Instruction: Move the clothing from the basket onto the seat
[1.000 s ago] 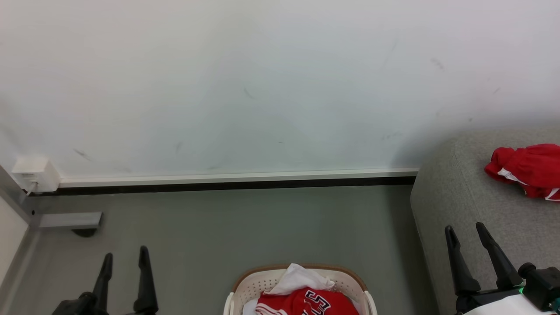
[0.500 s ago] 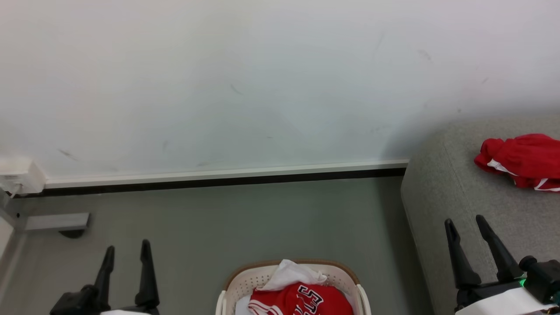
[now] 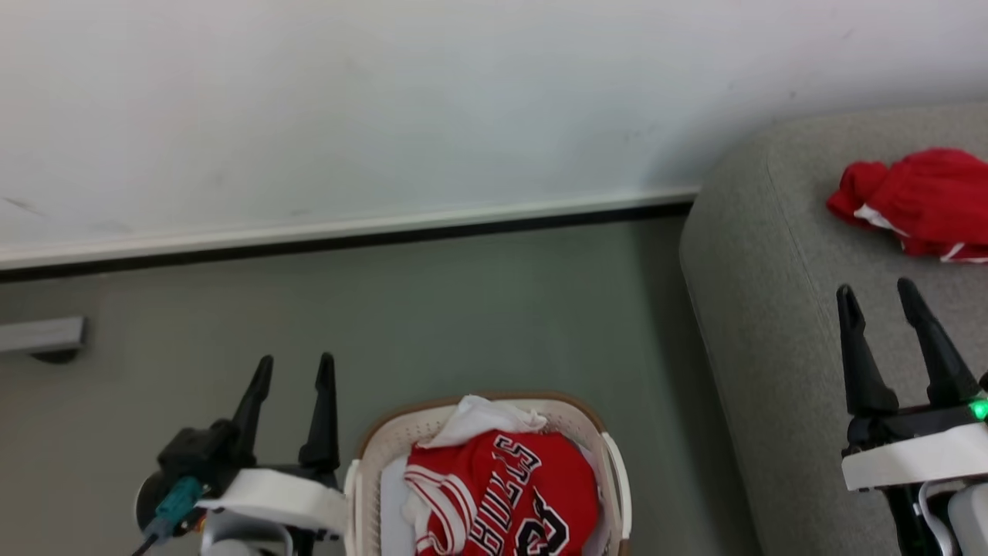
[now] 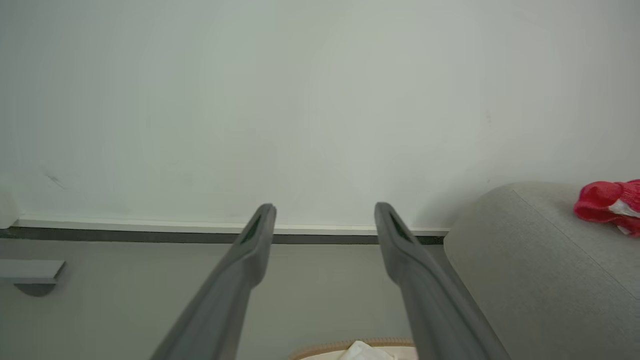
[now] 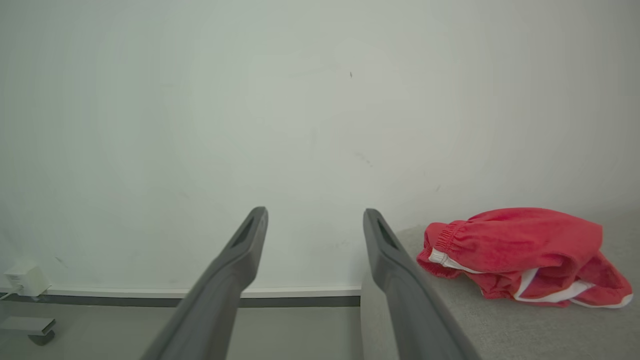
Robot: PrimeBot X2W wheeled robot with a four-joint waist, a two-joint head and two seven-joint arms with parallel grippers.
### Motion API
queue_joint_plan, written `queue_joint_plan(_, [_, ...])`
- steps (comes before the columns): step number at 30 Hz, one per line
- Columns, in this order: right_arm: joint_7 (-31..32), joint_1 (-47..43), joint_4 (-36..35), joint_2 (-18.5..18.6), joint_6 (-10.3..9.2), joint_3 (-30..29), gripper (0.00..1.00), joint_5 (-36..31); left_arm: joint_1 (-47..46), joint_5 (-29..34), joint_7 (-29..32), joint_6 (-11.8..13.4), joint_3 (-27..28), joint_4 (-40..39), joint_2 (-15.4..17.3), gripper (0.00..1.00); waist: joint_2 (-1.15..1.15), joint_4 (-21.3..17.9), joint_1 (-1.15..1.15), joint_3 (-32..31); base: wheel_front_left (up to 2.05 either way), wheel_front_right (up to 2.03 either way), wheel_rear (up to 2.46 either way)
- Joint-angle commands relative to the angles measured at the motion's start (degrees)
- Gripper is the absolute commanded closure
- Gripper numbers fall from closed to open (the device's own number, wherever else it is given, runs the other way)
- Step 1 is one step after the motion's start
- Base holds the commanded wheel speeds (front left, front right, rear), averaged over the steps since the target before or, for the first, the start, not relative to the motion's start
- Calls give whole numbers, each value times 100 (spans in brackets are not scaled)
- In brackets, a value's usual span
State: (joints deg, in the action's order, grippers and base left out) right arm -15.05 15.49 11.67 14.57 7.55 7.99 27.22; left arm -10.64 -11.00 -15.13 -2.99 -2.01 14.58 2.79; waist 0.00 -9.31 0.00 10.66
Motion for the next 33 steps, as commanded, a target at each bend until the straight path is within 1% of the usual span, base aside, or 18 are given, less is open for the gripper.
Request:
queue_joint_plan(1, [-17, 97, -25, -11, -13, -29, 0, -4, -126, 67, -3, -23, -13, 59, 22, 0, 0, -193, 0, 285, 0, 0, 0])
queue_joint_plan(9, [-17, 564, -111, -282, -13, -59, 0, 47, -789, 225, -3, -163, -238, 866, 118, 0, 0, -546, 0, 990, 0, 0, 0])
queue_joint_plan(16, [-17, 864, -162, -372, -13, -143, 0, 109, -1405, 326, 107, -281, -569, 1733, 162, 0, 0, -696, 0, 1557, 0, 0, 0])
queue_joint_plan(22, [-17, 1169, -262, -389, -13, -245, 0, 130, -2006, 554, 413, -378, -1115, 2656, 148, 0, 0, -778, 0, 2075, 0, 0, 0])
queue_joint_plan(26, [-17, 1370, -373, -402, -13, -299, 0, 145, -2414, 554, 585, -412, -1379, 3371, 118, 0, 0, -854, 0, 2360, 0, 0, 0])
queue_joint_plan(30, [-18, 1555, -501, -438, -13, -264, 0, 109, -2835, 494, 792, -435, -1523, 4055, 92, 0, 0, -990, 0, 2652, 0, 0, 0])
queue_joint_plan(33, [-17, 1686, -607, -494, -13, -263, 0, 100, -3079, 347, 940, -435, -1499, 4534, 94, 0, 0, -1099, 0, 2870, 0, 0, 0])
